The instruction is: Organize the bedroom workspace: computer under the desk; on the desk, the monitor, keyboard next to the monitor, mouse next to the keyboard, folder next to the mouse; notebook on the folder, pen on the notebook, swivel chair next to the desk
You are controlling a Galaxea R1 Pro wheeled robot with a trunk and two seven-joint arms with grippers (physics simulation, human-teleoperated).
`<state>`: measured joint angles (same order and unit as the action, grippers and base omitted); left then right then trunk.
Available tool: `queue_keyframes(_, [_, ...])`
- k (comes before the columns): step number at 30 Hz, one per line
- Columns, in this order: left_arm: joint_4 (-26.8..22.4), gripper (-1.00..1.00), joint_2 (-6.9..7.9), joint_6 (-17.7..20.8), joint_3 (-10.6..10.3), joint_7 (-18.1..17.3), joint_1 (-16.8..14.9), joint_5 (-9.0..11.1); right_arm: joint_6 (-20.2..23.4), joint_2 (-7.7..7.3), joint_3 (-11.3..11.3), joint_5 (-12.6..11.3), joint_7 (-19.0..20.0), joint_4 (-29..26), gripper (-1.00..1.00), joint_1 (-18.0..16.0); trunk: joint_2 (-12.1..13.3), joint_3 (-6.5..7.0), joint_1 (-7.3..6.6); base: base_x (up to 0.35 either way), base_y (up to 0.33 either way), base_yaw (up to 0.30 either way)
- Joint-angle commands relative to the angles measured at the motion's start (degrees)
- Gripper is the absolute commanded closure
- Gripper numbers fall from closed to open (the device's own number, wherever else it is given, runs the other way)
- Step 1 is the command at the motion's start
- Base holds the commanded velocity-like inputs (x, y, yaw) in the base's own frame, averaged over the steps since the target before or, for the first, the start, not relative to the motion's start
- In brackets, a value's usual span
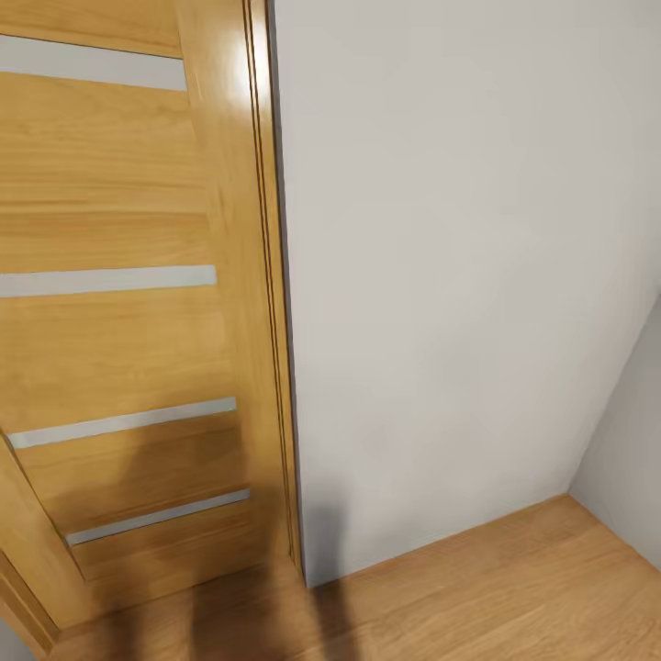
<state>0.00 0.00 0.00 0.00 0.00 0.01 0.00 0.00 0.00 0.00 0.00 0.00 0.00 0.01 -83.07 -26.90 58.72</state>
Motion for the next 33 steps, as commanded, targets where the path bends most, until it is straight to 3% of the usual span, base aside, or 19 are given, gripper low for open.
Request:
queue_keyframes(1, [-0.3, -1.00, -0.33, 0.3, -0.3, 0.0, -0.1, -0.3, 0.3, 0.33, -0.3, 0.1, 0.3, 0.3, -1.00, 0.3, 0.4, 0.15, -0.22, 0.000, 0.000, 0.000])
queue_keyframes(5, [-1.1, -1.00, -1.62, 1.6, -0.6, -0.2, -0.1, -0.3, 1.6, 1.62, -0.3, 0.1, 0.5, 1.3, -1.00, 1.6, 2.0, 0.87, -1.09, 0.000, 0.000, 0.000])
queue_keyframes(10, [-1.3, -1.00, -3.23, 1.5, -0.5, -0.3, -0.1, -0.3, 1.9, 2.01, -0.1, 0.1, 0.5, 1.2, -1.00, 1.1, 4.0, 1.77, -2.19, 0.000, 0.000, 0.000])
queue_keyframes(20, [-1.3, -1.00, -3.34, 1.1, -0.4, 0.1, -0.1, -0.1, 0.4, 1.94, -0.3, -0.1, 0.4, -0.4, -1.00, 1.0, 8.0, 3.56, -4.39, 0.000, 0.000, 0.000])
queue_keyframes(33, [-1.5, -1.00, -3.19, 1.0, 0.0, 0.2, -0.1, 0.1, -20.6, 2.15, -0.5, -0.4, 0.4, -0.4, -1.00, 1.0, 13.2, 5.90, -7.24, 0.000, 0.000, 0.000])
